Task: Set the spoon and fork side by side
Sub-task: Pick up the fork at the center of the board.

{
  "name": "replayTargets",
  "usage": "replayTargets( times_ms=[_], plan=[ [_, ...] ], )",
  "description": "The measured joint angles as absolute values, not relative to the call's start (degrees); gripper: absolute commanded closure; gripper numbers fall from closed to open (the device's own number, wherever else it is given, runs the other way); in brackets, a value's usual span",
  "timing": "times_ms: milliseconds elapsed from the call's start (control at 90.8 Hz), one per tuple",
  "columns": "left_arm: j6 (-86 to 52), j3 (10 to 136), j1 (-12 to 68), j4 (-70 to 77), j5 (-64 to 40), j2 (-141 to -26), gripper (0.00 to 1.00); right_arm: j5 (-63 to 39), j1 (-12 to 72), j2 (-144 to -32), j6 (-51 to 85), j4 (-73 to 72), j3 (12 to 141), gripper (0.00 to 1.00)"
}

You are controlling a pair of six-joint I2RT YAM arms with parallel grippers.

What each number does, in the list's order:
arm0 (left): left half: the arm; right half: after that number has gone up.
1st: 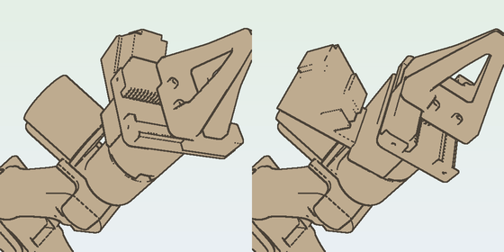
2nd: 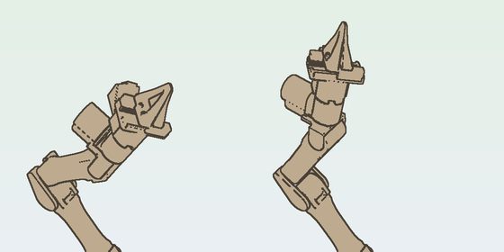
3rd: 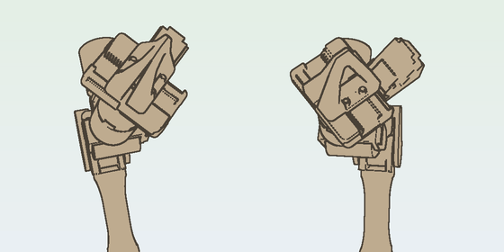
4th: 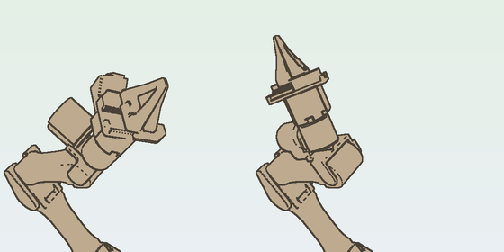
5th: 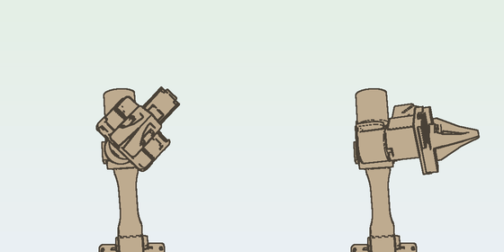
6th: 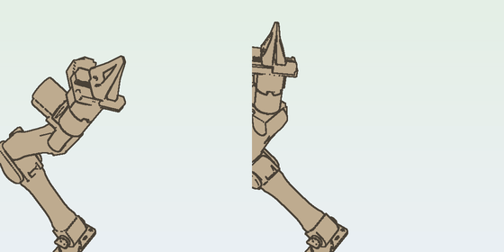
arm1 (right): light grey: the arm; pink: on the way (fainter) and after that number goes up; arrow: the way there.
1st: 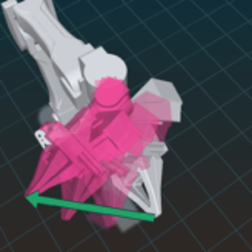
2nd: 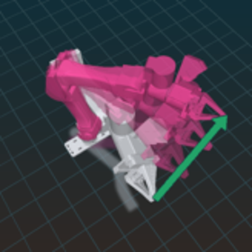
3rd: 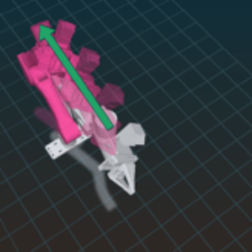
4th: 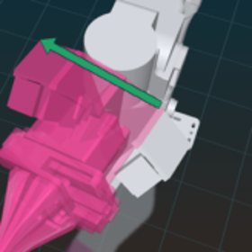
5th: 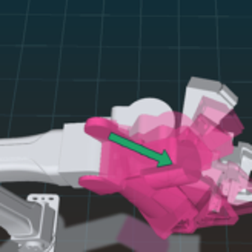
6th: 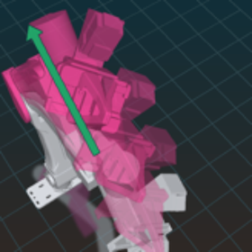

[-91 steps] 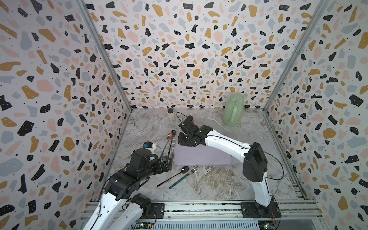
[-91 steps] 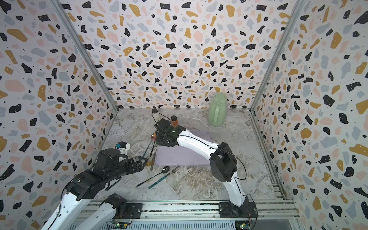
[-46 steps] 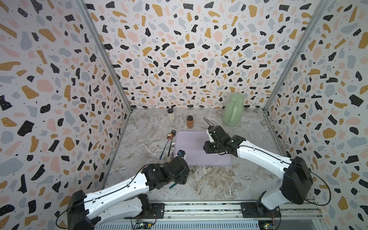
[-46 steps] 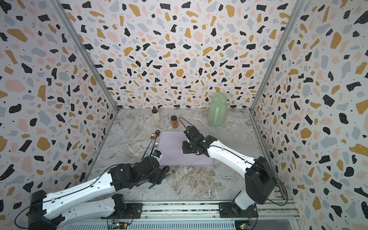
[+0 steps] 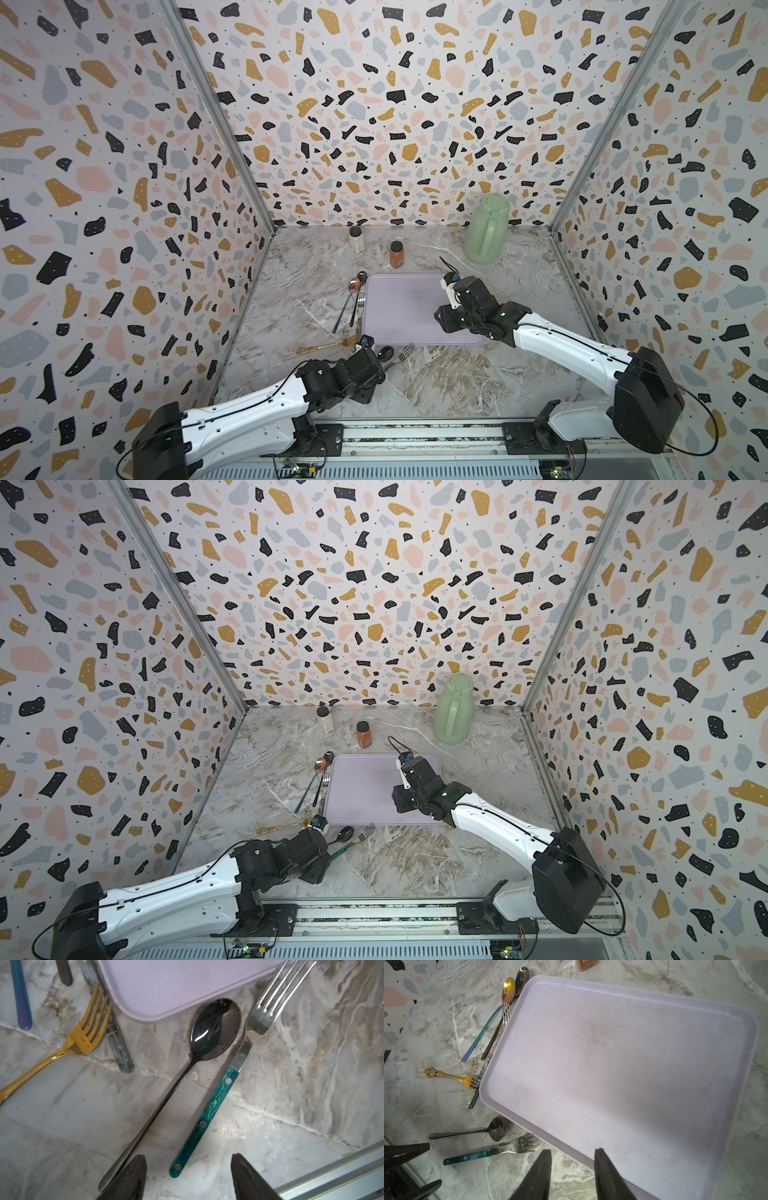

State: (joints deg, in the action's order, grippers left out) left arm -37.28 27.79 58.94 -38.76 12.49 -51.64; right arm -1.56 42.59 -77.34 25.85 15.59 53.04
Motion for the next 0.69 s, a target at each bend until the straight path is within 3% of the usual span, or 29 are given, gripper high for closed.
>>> replayTargets(
  times_ms=[209, 694],
  plan=[
    [-37.8, 27.6, 59.0, -37.1, 12.5, -55.2, 0.39, 0.0, 42.6, -73.8, 24.5, 11.6, 49.8, 0.59],
    [-36.6, 29.1, 60.8, -34.0, 8.6, -65.3, 0.38, 0.4, 41.3, -73.5, 23.5, 5.3, 44.3, 0.57]
  ],
)
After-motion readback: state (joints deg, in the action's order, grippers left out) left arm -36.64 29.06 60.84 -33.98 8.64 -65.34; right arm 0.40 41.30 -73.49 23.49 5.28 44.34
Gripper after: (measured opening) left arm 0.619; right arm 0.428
